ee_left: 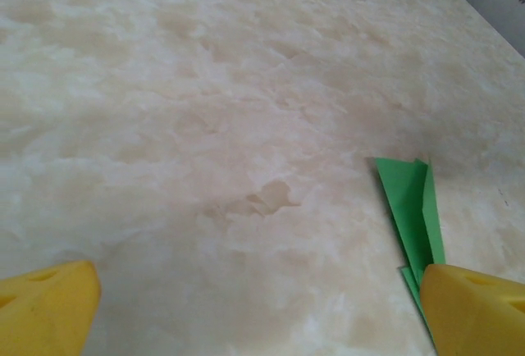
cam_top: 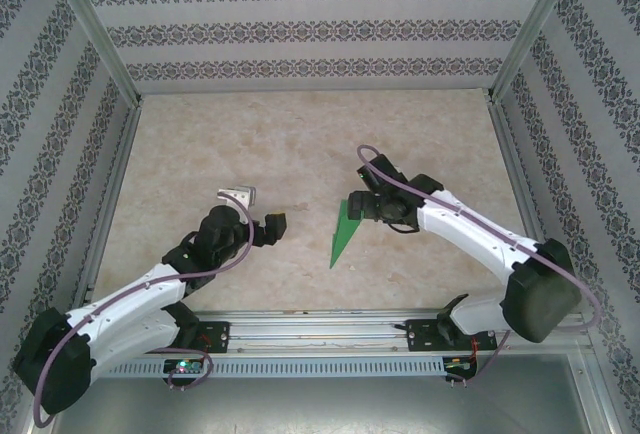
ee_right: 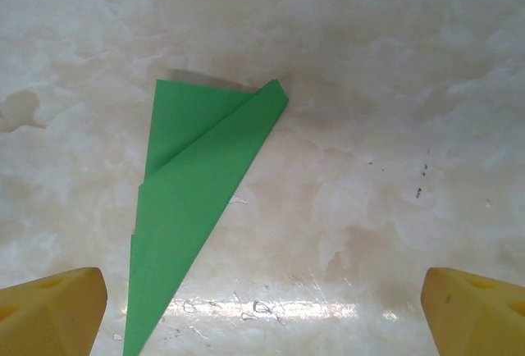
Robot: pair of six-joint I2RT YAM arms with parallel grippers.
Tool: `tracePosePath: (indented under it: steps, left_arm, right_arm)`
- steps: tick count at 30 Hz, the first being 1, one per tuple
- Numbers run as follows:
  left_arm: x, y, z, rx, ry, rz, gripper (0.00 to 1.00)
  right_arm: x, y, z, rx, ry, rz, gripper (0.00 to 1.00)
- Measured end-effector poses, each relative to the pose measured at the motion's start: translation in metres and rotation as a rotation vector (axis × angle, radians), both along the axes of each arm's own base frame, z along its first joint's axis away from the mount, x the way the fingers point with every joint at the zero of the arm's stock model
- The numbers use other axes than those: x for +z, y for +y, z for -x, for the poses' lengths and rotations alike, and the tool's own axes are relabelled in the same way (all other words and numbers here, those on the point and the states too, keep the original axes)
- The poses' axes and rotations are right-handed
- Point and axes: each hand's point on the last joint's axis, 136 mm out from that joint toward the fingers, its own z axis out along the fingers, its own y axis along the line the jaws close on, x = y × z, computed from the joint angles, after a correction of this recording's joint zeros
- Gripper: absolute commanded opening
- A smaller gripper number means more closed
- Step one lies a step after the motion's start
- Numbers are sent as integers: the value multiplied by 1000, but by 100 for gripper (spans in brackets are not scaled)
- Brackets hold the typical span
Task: Fold a paper plane with a square sheet of paper (fold left side to right side)
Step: Pick up the paper plane at the center of the table.
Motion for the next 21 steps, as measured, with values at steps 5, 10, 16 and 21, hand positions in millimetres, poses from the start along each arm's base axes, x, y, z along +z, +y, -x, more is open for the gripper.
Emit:
tracePosePath:
  steps: [5, 10, 16, 21]
  left_arm:
    - [1, 8, 1, 11, -31, -24, 100]
    - [5, 13, 3, 14, -59, -51, 100]
    - [7, 16, 4, 13, -82, -69, 100]
    - [-1, 18, 7, 9, -73, -89, 100]
  right_arm:
    - [-2, 9, -1, -27, 38, 102, 98]
    - [-7, 31, -5, -28, 62, 190, 96]
    - [-20, 57, -14, -46, 98, 254, 87]
    - [-32, 66, -22, -101, 127, 305, 75]
